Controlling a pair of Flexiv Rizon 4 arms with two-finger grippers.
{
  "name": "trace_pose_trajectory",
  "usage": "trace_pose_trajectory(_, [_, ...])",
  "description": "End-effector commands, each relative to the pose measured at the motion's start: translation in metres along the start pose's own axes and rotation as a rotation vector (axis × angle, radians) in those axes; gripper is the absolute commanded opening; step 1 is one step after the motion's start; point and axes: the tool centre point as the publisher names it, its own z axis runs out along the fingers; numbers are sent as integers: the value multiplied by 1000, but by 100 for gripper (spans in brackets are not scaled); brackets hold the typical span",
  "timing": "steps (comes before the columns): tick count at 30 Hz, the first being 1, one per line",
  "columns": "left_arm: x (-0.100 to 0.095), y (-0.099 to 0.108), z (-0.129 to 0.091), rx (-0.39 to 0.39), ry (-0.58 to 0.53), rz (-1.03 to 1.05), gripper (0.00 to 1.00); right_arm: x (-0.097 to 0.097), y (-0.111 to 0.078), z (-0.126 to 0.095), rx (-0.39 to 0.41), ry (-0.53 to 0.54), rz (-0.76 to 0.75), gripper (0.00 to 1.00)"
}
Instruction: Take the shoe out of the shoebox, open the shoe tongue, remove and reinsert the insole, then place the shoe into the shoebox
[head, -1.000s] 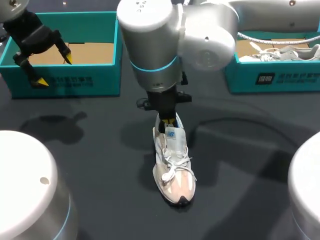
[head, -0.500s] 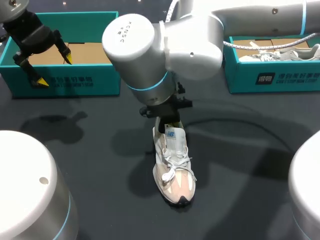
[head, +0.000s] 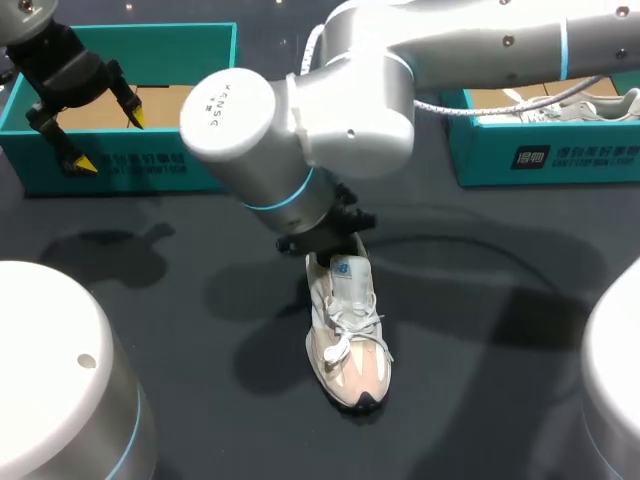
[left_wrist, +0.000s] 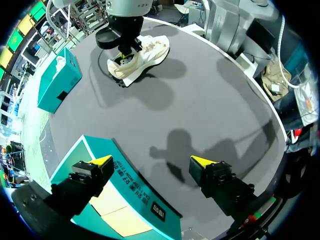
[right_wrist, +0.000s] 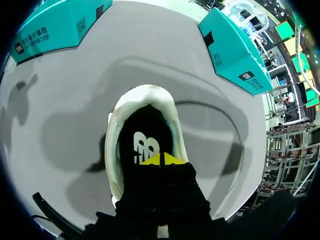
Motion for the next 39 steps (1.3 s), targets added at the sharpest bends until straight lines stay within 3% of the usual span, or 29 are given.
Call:
trace_pose_trajectory(1, [0, 0, -1, -2, 1, 1, 100, 14, -8, 10, -7, -105, 146, 0])
trace_pose_trajectory(6, [0, 0, -1, -2, 1, 1, 100, 21, -9, 17, 32, -70, 122, 0])
trace_pose_trajectory(12, [0, 0, -1, -2, 1, 1, 100, 22, -8, -15, -37, -137, 101, 0])
trace_pose_trajectory(18, [0, 0, -1, -2, 1, 1, 100, 14, -3, -28, -59, -232, 98, 0])
trace_pose_trajectory(33, [0, 0, -1, -2, 1, 1, 100, 0, -1, 7, -13, -332, 85, 0])
trace_pose_trajectory(39, [0, 0, -1, -2, 1, 1, 100, 6, -5, 25, 30, -282, 63, 0])
